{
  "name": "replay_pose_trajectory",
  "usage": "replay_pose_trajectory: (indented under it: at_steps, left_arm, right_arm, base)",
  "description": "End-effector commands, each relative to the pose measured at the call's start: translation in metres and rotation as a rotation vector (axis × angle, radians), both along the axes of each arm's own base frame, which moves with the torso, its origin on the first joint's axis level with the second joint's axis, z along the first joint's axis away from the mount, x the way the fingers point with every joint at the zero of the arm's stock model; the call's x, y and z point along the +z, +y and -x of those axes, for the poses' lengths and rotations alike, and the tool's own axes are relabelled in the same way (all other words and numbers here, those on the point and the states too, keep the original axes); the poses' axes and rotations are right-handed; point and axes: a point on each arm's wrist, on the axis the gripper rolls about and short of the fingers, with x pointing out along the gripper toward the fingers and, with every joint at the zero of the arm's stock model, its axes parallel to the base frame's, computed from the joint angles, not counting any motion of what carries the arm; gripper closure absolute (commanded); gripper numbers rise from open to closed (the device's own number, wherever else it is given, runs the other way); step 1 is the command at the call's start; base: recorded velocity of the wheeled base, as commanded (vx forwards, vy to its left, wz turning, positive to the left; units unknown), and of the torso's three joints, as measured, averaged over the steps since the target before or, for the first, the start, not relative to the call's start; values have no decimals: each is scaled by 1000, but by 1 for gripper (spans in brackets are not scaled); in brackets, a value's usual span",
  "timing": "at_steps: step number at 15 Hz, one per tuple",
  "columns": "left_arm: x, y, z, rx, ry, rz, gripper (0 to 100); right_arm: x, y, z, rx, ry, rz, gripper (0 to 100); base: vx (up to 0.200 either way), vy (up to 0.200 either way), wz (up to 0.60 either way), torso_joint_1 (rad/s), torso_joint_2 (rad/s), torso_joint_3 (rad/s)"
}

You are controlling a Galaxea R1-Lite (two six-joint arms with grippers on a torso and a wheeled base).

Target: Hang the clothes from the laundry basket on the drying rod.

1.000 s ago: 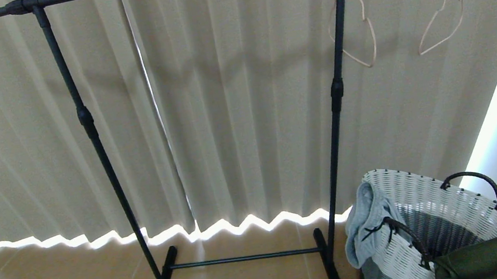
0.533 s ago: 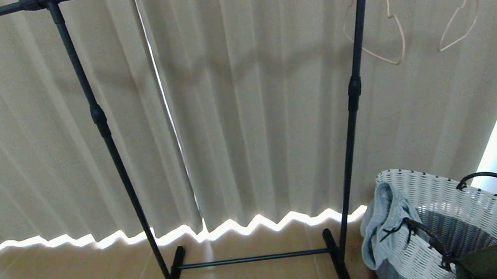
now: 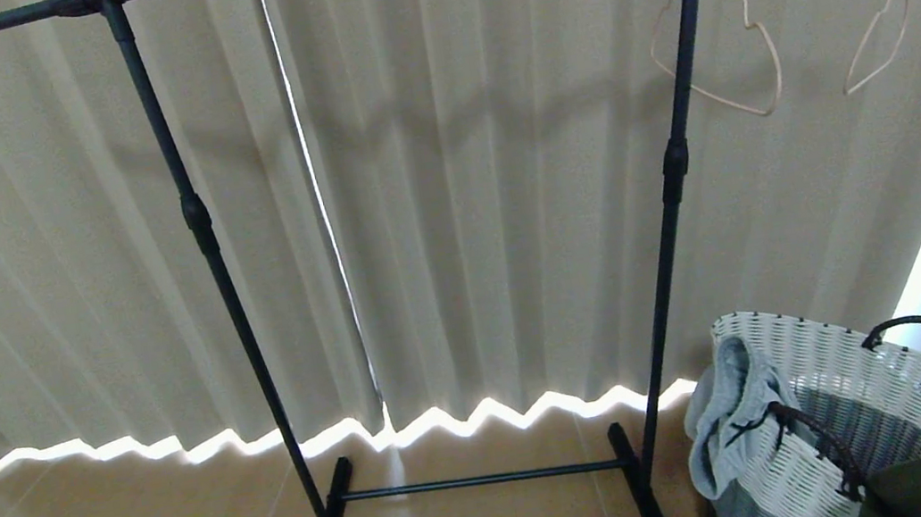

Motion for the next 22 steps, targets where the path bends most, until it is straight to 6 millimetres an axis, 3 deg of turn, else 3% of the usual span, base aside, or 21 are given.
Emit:
replay_pose_trajectory:
  at_steps: [1,7,11,13,16,22]
  left_arm:
    - [0,0,0,-2,3,0,0]
    - [0,-2,0,-90,0,-64,0]
    - [0,-4,0,-196,-4,-89,0]
    - [21,-8,6,-352,-59,-112,0]
    - [48,-9,-4,-430,-2,-107,0]
    - [113,-11,-55,-476,124,11,0]
  right_arm:
    - [0,0,-1,4,7,2,100]
    - [4,9,-4,136,12,1,100]
    - [35,24,-24,245,-24,-11,100]
    - [42,33,-32,304,-24,-15,100]
    - [58,44,-40,365,-46,-24,100]
    - [99,76,-63,501,-60,-296,100]
  base:
    - [0,0,0,0,0,0]
    - [0,0,0,0,0,0]
    - [0,0,0,0,0,0]
    - [0,0,0,0,0,0]
    - [0,0,0,0,0,0]
    - [0,0,0,0,0,0]
